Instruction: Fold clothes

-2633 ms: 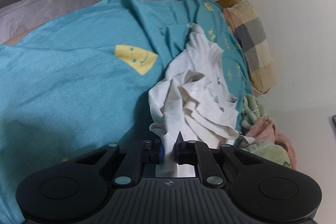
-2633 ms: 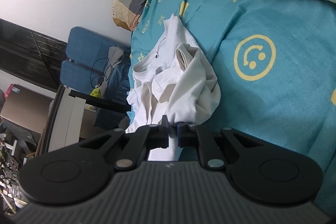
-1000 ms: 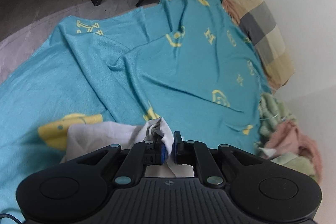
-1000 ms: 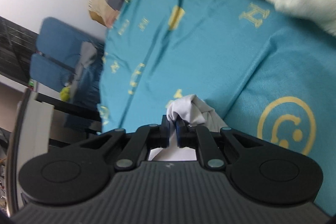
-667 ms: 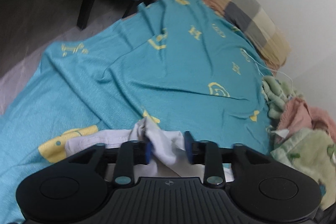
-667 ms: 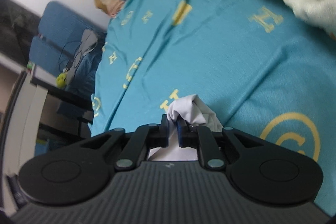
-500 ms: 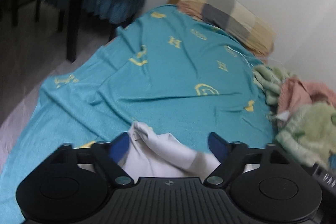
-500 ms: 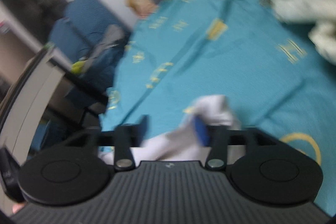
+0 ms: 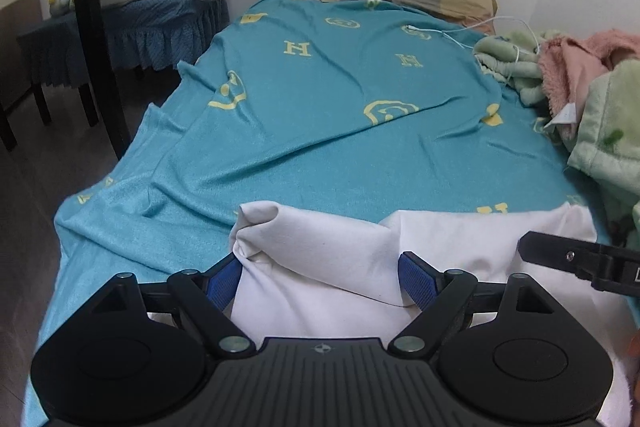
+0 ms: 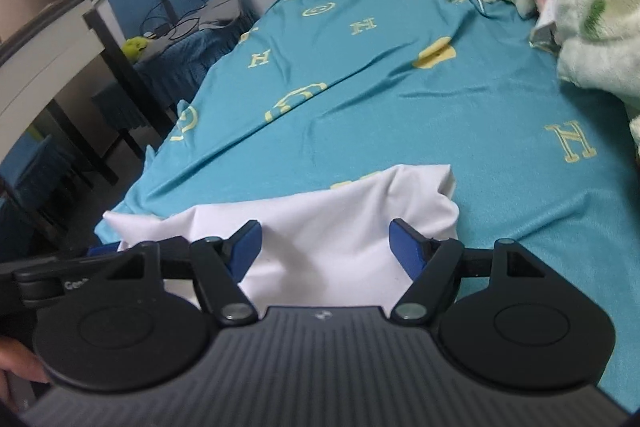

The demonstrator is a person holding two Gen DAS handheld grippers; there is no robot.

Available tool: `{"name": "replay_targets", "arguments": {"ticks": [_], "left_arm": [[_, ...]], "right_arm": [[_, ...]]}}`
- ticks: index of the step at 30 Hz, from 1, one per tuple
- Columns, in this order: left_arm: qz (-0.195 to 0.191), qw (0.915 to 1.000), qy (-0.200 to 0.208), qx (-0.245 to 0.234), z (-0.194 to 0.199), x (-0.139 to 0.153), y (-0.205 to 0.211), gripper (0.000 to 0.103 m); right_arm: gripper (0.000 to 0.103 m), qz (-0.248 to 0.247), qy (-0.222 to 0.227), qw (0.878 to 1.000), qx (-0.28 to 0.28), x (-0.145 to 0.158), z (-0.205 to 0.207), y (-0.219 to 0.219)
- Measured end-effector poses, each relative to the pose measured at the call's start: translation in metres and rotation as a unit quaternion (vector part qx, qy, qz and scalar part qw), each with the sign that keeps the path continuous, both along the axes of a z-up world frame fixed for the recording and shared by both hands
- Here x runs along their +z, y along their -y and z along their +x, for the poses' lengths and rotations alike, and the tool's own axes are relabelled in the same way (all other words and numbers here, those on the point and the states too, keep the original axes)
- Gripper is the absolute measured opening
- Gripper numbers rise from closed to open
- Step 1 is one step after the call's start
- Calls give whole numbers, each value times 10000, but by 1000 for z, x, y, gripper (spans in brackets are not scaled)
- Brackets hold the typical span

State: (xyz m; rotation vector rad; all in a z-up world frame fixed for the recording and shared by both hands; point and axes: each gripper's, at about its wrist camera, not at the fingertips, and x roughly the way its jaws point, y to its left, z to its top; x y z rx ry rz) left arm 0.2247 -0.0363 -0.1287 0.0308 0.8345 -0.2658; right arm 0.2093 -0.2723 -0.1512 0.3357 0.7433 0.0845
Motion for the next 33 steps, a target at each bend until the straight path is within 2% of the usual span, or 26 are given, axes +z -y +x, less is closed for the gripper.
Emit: {"name": "replay_targets", "arguments": {"ticks": [3,8,15,19,22,26,28,31,33], "left_arm": [[76,9998,97,-123,-10,7,3,85],[-10,9992,307,-248,-46,32,0,85],[25,9982,449,-400,-95,56,-2,85],[140,9985,218,-474,-103,47,2,85],[254,9987,-77,-437,-103,30,7,85],[206,9990,-183,-357,-103,26,6,85],[222,9990,-199,-324,-105,29,5,85],[30,9991,-370,-190,-114,37,-2,85],[-467,9970,-622,21,-121,43,-16,85]], "right_arm": [[72,-79,53,9999,48,5,-5,-3],[72,-81,220,9997,5,24,-27,-6],[72,-257,167,9995,-42,46,-72,-12],[72,-238,82,9997,-79,46,-89,-11],[72,-381,-166,9991,-20,36,-85,-16],[72,-241,-659,9975,-67,11,-74,-14],[71,-254,-719,9971,-61,7,-72,-13],[71,-319,-711,9969,-66,7,-74,-14],[71,-335,-697,9970,-90,9,-77,-14]]}}
